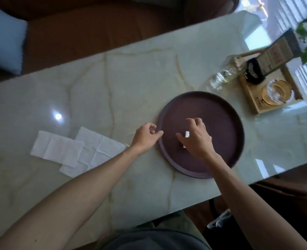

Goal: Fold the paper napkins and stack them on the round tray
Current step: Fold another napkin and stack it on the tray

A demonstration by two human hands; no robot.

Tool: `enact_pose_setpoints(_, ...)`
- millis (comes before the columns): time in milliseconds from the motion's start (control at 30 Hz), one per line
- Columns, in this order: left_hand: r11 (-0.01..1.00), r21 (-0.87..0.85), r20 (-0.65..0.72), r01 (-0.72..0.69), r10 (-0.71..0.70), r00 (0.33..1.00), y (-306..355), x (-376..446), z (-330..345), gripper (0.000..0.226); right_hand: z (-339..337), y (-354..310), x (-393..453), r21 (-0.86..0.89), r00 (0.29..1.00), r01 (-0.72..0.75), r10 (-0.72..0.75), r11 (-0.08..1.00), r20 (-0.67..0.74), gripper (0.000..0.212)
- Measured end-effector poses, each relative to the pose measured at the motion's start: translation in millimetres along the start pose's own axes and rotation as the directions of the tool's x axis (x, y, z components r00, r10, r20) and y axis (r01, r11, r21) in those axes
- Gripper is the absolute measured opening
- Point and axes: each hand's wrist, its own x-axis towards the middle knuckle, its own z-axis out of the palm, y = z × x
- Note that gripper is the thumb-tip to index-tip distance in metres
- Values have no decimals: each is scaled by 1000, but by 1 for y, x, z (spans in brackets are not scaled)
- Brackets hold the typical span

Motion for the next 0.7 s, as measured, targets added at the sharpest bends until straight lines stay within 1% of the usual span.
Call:
enact_pose_setpoints(133, 990, -101, -138, 100, -113, 984, -40, -12, -66, 36, 13, -65, 17, 16, 989, 112, -113, 994, 91, 50)
enact_pose_setpoints(267, 975, -154, -230, 162, -195, 954, -91, -32, -131, 41, 41, -129, 23, -14, 965, 204, -199, 979, 170, 65)
enact_pose_setpoints(400, 955, -205, -273, 214, -265, 925, -144, -53, -181, 61, 79, -182, 17, -62, 934, 275, -252, 959, 255, 72)
enact_pose_setpoints(567, 946, -165, -271, 278, -315, 910, -203, -75, -215, 84, 130, -227, -3, -116, 886, 358, -298, 927, 355, 84)
enact_pose_setpoints(700, 947, -75, -273, 313, -321, 907, -243, -90, -224, 93, 165, -246, -13, -204, 883, 367, -270, 908, 385, 92)
